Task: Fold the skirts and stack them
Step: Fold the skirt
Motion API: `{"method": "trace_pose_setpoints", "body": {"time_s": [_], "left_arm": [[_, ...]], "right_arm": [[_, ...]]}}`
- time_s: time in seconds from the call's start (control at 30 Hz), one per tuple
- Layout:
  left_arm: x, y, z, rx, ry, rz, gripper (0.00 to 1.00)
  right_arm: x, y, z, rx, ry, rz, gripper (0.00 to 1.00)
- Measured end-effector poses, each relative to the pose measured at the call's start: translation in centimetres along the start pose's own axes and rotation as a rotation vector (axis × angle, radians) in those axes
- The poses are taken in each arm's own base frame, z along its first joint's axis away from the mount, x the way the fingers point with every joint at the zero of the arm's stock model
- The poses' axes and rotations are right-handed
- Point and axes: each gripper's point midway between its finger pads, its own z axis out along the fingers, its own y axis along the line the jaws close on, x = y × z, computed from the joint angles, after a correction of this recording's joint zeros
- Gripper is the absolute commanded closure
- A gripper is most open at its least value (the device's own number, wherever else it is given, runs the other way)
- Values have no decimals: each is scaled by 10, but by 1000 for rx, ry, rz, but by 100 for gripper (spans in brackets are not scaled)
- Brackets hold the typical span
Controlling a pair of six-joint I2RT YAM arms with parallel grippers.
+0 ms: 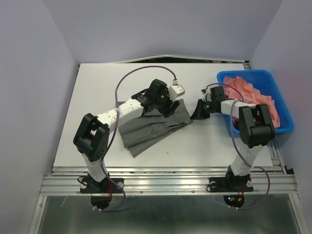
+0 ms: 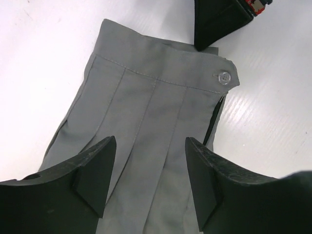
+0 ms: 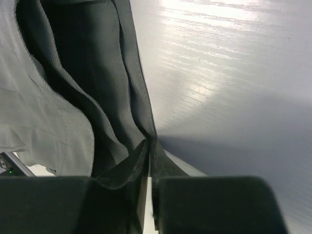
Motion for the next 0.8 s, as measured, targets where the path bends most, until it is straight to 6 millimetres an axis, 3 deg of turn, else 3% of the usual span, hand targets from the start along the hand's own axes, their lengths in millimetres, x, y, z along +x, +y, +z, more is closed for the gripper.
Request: {"method": "trace_pose_setpoints", "body": {"time_s": [0.1,0.2,0.4,0.53,0.67,0.8], "left_arm": [[11,-3,-2,-3,22,-22,44],[39,-7,-9,-7,79,-73,46],[119,-1,-22,-45,291,-165,49],[153,19,-8,-56,403,-194,49],[130,61,13,-82,381,-181,48],[103,98,36,-111,324,-128,38]], "right_arm": [[5,2,4,-19,2,-3,99],[19,9,7,-59,21,-6,99],[75,48,15,-161,129,-57,99],[105,73,18,-231,201,-78,99],[128,94,22,-270,237,-129,99],[140,107,25,-291,260,-169,93]]}}
